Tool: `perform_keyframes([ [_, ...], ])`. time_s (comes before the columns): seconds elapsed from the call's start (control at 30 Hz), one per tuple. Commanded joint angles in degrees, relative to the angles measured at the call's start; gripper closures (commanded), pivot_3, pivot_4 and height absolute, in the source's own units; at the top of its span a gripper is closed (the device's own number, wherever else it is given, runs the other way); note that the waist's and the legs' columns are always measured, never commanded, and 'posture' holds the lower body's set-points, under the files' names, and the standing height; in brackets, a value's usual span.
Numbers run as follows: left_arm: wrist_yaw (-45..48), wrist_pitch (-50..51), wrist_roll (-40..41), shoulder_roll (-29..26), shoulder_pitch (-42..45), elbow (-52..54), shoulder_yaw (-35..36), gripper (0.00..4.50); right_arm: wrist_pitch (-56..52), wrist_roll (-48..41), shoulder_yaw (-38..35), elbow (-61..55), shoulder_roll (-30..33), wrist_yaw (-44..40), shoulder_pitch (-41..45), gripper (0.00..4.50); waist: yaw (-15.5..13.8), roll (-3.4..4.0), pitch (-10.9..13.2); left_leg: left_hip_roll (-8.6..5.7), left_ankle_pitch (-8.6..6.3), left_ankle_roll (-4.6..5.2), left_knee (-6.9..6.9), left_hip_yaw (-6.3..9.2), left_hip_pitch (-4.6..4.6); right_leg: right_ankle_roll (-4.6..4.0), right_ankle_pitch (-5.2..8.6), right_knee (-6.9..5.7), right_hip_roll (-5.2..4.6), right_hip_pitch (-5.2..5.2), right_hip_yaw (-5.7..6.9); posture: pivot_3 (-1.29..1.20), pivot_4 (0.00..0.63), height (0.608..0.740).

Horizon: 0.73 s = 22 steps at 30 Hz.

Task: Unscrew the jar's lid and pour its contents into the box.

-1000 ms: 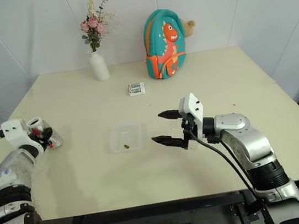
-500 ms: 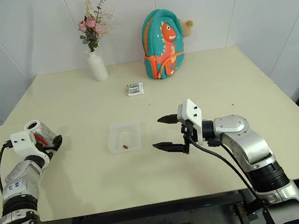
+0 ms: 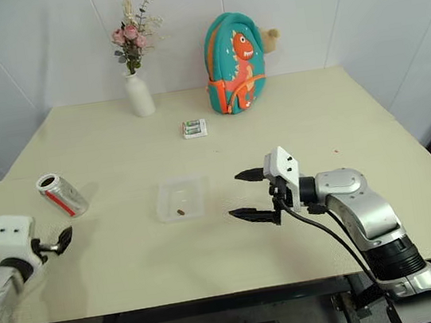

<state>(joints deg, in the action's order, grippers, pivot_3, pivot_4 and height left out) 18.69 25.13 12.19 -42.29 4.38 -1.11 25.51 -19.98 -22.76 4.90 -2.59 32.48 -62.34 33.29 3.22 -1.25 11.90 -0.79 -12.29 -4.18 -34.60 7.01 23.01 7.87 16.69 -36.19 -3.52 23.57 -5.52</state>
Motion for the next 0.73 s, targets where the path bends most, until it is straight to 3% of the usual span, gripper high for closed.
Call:
perform_keyframes([
  [0.03,9.6,-1.4,2.4,-5.0,-4.3,9.0,1.7,0.02,0.7,-1.3,-2.0,0.1,1.2,-1.6,1.2,0.0,-0.1,0.0,0.0,0.04,0.0,0.0,0.03,0.0,0.0,-0.06,0.03,0.02,0.02,0.02,0.01,0.0,0.15,0.74],
  [0.13,28.4,-15.3,9.4,-9.2,-4.5,11.5,2.9,0.02,1.3,-0.7,-2.3,2.3,3.0,-3.8,2.2,0.0,-0.4,-0.01,0.0,0.17,0.03,-0.02,0.15,0.0,0.02,-1.1,0.47,0.23,0.12,0.01,0.11,0.0,0.15,0.74],
  [0.2,34.3,-17.0,13.1,-10.6,-2.7,10.2,3.7,0.02,2.6,0.3,-1.8,3.8,4.4,-5.8,2.5,0.0,-0.9,0.04,0.0,0.21,0.06,-0.05,0.17,-0.17,0.04,-1.14,0.45,0.39,0.04,-0.04,0.11,0.0,0.15,0.74],
  [0.4,38.7,-17.4,11.3,-13.1,-3.1,9.1,1.1,0.02,9.7,2.5,-2.5,9.3,5.6,-8.3,4.5,0.0,0.1,0.05,0.0,0.29,0.06,0.05,0.44,-0.55,0.0,-1.0,0.4,0.63,0.07,-0.02,-0.12,0.0,0.15,0.74],
  [0.5,37.8,-17.8,11.0,-12.4,-2.9,8.7,1.1,0.02,11.2,2.5,-2.7,11.2,5.4,-9.0,5.6,0.0,0.3,0.04,0.1,0.46,-0.02,0.03,0.53,-0.62,0.02,-0.21,0.02,0.49,0.22,0.15,-0.15,0.0,0.15,0.74],
  [0.73,33.9,-17.1,10.2,-8.8,-3.6,10.2,0.5,0.02,11.6,2.6,-3.0,12.0,4.9,-7.1,6.2,0.0,0.2,0.08,0.1,0.51,-0.04,0.01,0.52,-0.62,-0.03,-0.26,0.05,0.32,0.28,0.2,-0.14,0.0,0.15,0.74],
])
